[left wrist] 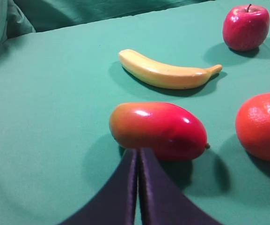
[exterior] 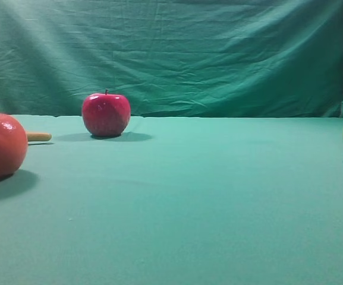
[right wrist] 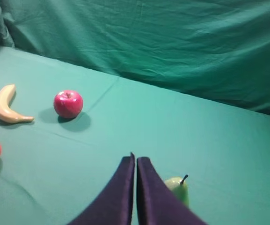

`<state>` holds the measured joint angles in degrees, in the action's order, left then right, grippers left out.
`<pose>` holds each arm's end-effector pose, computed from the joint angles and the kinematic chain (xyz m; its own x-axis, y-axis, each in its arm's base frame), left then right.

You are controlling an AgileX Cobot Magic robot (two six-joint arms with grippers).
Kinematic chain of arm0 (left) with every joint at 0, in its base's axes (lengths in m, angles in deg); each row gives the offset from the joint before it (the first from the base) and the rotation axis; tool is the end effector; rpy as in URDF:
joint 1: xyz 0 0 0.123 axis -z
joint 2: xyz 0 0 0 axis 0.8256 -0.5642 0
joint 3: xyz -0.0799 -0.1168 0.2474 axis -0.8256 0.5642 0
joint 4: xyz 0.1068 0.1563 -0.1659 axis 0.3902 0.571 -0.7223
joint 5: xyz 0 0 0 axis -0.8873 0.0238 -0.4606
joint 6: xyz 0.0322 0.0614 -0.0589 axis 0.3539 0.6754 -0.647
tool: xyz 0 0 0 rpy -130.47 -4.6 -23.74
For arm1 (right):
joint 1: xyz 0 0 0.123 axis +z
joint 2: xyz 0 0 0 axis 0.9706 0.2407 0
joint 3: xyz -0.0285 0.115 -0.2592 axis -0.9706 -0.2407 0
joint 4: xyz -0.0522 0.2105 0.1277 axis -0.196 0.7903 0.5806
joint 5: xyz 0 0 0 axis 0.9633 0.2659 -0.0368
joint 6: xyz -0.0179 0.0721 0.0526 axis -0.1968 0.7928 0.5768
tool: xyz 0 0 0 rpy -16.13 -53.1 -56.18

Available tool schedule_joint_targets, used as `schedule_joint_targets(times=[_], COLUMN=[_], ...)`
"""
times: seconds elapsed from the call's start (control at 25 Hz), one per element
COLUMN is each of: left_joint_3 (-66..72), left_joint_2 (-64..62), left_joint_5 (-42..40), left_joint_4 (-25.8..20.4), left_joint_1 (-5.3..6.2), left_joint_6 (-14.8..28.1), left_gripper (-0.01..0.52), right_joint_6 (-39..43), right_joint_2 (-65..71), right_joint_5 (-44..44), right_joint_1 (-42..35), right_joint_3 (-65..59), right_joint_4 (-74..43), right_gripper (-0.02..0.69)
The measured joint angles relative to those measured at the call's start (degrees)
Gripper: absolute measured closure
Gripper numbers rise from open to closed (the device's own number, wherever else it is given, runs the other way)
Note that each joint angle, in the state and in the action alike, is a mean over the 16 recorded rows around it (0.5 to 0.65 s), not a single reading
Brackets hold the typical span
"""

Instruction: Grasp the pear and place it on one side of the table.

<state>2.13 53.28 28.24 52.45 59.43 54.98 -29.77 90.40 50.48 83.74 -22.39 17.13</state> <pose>0.0528 0.0026 0.1768 -0.2621 0.1241 -0.9570 0.0312 0.9923 0.1201 0.0241 0.0271 0.3683 -0.2337 -0.1613 -0.9588 -0.4097 0.9106 -0.0533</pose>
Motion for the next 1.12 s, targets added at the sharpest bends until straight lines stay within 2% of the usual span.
schedule_joint_targets(times=[0.28, 0.84, 1.12], left_joint_3=[0.0, 0.0, 0.0], left_joint_2=[0.0, 0.0, 0.0], left_joint_5=[0.0, 0.0, 0.0], left_joint_4=[0.0, 0.0, 0.0], left_joint_1=[0.0, 0.0, 0.0], left_joint_6=[0.0, 0.0, 0.0], left_gripper=[0.514, 0.514, 0.514], right_joint_6=[3.3, 6.8, 6.9], right_joint_2=[-4.2, -15.2, -17.7], right_joint_5=[-0.2, -27.4, -32.1], right_joint_1=[-0.2, -4.2, -5.5], right_joint_3=[-3.8, -33.9, -43.6], right_joint_4=[-3.3, -10.2, -10.9], right_gripper=[0.665, 0.665, 0.665])
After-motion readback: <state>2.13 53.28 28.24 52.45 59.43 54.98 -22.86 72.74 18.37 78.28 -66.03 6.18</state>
